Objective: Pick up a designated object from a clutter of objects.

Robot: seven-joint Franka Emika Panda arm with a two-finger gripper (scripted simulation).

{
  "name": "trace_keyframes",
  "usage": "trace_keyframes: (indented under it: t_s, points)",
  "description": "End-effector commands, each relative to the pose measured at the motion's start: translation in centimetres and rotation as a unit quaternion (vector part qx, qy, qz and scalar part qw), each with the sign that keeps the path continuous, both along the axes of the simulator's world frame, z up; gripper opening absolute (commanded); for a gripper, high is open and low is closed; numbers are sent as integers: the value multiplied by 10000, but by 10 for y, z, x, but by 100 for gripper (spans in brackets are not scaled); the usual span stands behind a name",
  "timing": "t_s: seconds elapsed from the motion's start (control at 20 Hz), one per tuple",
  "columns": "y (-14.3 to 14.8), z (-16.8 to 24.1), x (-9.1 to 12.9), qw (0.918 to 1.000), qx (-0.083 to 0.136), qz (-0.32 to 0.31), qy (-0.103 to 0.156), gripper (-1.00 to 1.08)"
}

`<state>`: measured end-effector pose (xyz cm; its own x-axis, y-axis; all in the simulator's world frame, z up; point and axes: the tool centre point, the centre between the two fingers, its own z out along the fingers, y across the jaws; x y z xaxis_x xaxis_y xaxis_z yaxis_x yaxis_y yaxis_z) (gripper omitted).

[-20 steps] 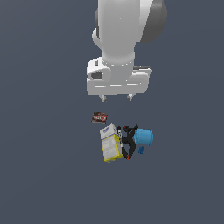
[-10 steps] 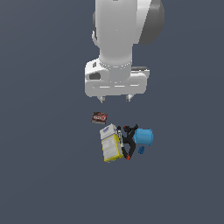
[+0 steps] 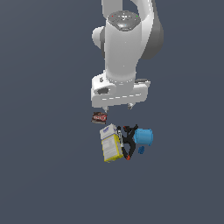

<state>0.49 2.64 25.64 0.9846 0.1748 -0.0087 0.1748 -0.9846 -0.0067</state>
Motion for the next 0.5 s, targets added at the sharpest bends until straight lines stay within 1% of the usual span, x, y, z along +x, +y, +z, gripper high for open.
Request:
trace_keyframes:
  t_s: [0.0, 0.2, 0.45]
  points:
    - [6, -18, 1, 9997, -24, 246, -3, 100]
    - [19, -55, 0, 9972, -57, 751, -12, 100]
    - [37, -104, -6, 9892, -71, 1463, -25, 100]
